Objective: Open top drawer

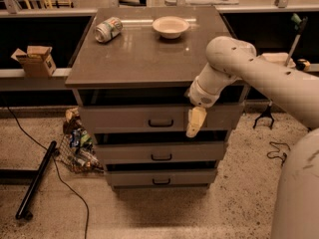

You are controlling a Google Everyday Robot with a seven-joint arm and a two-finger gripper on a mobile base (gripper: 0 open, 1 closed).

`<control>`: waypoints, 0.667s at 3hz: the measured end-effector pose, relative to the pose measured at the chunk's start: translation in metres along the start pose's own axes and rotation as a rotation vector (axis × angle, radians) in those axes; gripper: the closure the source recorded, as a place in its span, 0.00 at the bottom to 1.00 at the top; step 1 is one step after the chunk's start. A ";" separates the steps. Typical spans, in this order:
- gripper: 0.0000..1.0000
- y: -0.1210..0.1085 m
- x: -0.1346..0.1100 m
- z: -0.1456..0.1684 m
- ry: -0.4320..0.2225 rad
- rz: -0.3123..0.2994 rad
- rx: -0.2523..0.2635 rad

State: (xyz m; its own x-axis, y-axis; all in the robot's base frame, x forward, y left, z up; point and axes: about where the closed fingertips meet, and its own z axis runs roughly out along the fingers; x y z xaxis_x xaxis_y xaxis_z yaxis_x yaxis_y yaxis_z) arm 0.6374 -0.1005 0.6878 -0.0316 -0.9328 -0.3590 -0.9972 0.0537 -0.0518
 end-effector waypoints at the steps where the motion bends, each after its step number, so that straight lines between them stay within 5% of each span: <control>1: 0.00 0.000 0.000 0.000 0.000 0.000 0.000; 2: 0.00 -0.002 0.009 0.012 0.067 -0.029 0.021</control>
Offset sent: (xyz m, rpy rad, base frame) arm 0.0092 -0.0155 -0.0367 -0.2088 -0.0875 0.0424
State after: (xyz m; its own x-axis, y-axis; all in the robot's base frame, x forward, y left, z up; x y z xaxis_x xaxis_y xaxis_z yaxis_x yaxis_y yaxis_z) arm 0.6399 -0.1046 0.6731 -0.0081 -0.9557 -0.2943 -0.9962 0.0333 -0.0806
